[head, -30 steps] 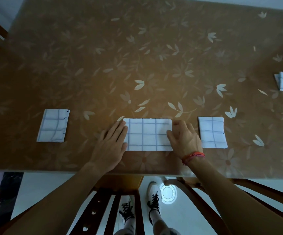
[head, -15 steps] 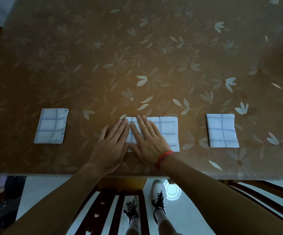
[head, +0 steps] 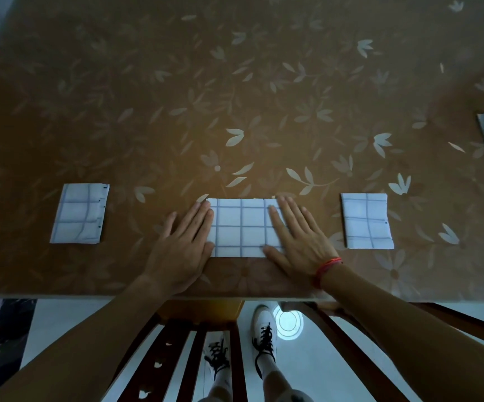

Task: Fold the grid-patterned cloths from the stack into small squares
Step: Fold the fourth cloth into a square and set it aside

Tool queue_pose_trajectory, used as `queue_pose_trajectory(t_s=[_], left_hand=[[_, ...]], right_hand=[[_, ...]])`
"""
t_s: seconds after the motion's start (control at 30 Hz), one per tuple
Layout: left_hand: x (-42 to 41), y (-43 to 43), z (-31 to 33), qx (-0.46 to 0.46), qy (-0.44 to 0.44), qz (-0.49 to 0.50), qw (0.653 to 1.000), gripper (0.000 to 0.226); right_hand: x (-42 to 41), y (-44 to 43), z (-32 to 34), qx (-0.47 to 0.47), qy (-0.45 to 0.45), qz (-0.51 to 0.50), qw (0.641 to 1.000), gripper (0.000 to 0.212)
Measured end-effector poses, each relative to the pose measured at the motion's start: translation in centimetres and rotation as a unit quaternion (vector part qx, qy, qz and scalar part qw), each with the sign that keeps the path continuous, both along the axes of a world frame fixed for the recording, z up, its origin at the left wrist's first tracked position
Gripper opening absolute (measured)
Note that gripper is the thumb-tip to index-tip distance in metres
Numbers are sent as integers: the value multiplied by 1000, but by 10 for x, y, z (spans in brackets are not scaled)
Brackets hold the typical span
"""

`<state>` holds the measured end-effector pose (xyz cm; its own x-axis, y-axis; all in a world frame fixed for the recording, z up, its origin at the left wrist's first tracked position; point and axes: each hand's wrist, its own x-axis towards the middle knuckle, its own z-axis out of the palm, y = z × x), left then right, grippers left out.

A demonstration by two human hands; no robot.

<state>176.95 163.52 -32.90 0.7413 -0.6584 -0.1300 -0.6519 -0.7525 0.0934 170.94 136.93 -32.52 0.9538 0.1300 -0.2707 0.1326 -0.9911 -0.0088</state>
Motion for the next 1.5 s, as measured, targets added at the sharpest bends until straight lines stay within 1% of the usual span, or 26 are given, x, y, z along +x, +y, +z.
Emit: queue_pose_trajectory(t_s=[0.2, 0.33, 0.4, 0.47, 0.57, 0.73, 0.83, 0.97, 1.03, 1.13, 1.23, 1.4, 1.5], left_hand=[[0, -4, 5, 3, 6, 6, 1000, 58], [-1, -7, 6, 6, 14, 17, 1000, 60], [-1, -8, 7, 10, 17, 22, 1000, 62], [-2, -8, 6, 9, 19, 23, 999, 62], [-2, -8, 6, 8, 26, 26, 999, 61], [-3, -8, 6, 4, 33, 35, 999, 60], [-2, -7, 4, -4, 37, 35, 999, 59], [-2, -6, 3, -10, 42, 37, 998, 59], [-2, -6, 1, -10, 41, 38, 998, 59], [-2, -6, 2, -13, 43, 39, 998, 59], [-1, -7, 5, -15, 46, 41, 998, 60], [-7, -12, 15, -53, 35, 56, 996, 57], [-16, -14, 20, -103, 42, 59, 992, 53]], right_hand=[[0, -1, 7, -4, 10, -3, 1000, 81], [17, 1, 26, 16, -26, -11, 999, 67], [32, 0, 35, 30, -25, -12, 999, 62], [48, -1, 40, 48, -1, -14, 999, 61], [69, -1, 46, 62, 39, -22, 997, 65], [88, 3, 54, 91, 120, -89, 984, 55], [93, 6, 51, 94, 133, -111, 980, 56], [94, 10, 49, 74, 141, -96, 983, 64], [95, 9, 51, 89, 143, -98, 981, 54], [97, 7, 57, 126, 173, -109, 971, 37], [98, 5, 61, 144, 187, -122, 964, 29], [88, -6, 57, 212, 149, -192, 947, 20], [75, -10, 59, 272, 117, -247, 923, 14]])
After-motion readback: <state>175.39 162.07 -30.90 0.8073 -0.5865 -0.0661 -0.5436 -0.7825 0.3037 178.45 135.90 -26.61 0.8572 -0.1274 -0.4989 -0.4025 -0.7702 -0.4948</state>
